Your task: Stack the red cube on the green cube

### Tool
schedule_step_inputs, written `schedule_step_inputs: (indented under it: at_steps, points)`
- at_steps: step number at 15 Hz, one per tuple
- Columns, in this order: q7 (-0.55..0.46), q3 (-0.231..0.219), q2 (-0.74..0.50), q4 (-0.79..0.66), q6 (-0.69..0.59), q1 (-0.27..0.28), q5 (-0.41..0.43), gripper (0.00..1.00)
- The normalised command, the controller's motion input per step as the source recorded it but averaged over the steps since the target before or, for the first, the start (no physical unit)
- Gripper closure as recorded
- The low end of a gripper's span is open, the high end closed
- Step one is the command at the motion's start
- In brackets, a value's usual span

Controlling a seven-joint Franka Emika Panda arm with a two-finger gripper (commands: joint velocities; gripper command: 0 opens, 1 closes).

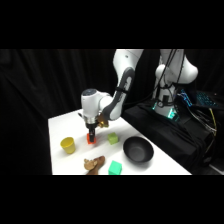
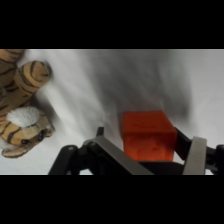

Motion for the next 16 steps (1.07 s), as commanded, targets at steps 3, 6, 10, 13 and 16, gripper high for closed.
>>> schedule_step_inputs:
  at_steps: [3,6,10,13,16]
  points:
    - [0.06,-0.06,0.05,0.06,0.15,0.065,-0.015,0.16]
    - [0.05,-0.063,0.04,0.07,0.12,0.063,-0.012,0.43]
    - [0.03,-0.054,0.03,0.08,0.07,0.042,-0.007,0.71]
    - [-0.06,-0.004,-0.14,-0.03,-0.12,0.015,-0.006,0.75]
    - [-0.08,-0.036,-0.39,-0.16,-0.29,0.075,-0.091,0.75]
